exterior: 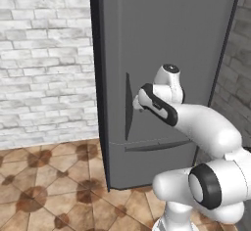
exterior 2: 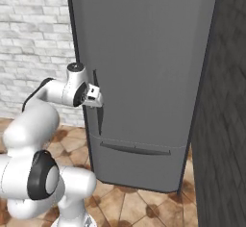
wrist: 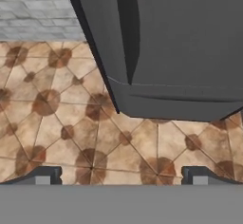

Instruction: Open the fridge, remove the orange, carrot, and steak, and place them on any counter.

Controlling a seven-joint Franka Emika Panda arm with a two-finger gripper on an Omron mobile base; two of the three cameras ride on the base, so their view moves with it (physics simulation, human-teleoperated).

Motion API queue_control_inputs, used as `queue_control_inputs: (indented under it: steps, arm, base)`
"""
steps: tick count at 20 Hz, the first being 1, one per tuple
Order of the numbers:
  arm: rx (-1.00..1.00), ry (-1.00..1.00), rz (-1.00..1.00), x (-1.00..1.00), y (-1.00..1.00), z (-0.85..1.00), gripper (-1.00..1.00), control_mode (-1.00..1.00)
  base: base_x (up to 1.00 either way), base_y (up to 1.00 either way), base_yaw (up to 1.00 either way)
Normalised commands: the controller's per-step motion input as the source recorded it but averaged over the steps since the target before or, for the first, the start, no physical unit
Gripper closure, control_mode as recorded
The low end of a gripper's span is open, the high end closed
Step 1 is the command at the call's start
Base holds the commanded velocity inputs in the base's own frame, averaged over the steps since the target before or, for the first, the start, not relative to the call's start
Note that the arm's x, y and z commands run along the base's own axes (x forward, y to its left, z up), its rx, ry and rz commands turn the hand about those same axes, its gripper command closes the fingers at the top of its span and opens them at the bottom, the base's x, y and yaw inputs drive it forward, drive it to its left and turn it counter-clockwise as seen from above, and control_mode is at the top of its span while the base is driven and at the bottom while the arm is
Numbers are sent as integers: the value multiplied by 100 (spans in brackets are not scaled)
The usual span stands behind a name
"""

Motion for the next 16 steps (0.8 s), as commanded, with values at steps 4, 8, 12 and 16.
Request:
queue_control_inputs:
  steps: [4,8,12,16]
  arm:
    - [0,-1,3,66,29,-11,-100,-100]
    - [0,0,0,69,0,0,-100,-100]
    - [0,-5,0,50,0,-1,-100,-100]
    - [0,-31,0,18,0,-11,-100,-100]
  base:
    - [0,0,0]
    - [0,0,0]
    - [0,0,0]
    - [0,0,0]
